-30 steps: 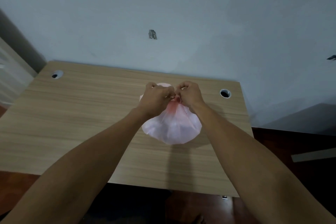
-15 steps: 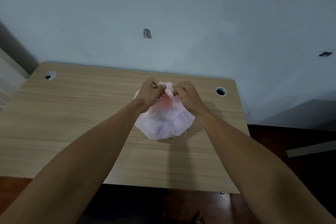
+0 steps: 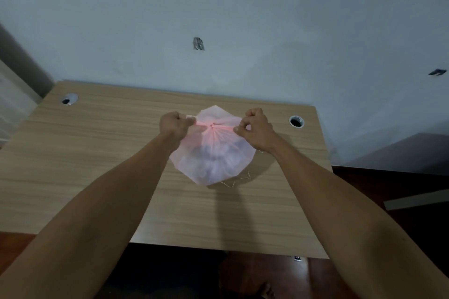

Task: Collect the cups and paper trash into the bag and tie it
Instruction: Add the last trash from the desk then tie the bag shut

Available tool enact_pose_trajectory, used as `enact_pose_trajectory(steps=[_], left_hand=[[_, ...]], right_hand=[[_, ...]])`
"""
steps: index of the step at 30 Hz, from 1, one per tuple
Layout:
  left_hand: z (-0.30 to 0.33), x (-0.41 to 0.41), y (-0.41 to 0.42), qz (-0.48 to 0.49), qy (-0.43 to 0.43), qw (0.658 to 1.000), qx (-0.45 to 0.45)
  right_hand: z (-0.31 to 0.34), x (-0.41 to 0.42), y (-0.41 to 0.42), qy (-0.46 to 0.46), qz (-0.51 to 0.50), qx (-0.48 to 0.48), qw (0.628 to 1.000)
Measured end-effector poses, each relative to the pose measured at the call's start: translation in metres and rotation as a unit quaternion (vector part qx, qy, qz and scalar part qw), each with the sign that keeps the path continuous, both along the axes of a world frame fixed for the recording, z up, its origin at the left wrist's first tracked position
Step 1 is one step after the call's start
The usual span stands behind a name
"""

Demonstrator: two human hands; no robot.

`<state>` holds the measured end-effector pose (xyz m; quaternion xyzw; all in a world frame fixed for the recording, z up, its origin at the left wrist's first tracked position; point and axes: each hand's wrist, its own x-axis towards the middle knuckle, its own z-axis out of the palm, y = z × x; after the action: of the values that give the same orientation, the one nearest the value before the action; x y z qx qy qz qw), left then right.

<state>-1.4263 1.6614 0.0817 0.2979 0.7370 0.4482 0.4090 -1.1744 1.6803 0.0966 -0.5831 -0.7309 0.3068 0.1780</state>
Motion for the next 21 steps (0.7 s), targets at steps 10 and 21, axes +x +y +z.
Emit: enact_pose_trajectory(steps=[10, 21], left_hand=[[-0.026, -0.025, -0.037, -0.038, 0.056, 0.998, -0.013], [-0.061, -0.011, -0.065, 0.05, -0.17, 0.983, -0.053]], right_hand=[[-0.029, -0.009, -0.015, 0.079, -0.069, -0.006, 0.994], [-0.07, -0.018, -0.031, 0.213, -0.202, -0.131, 0.947]])
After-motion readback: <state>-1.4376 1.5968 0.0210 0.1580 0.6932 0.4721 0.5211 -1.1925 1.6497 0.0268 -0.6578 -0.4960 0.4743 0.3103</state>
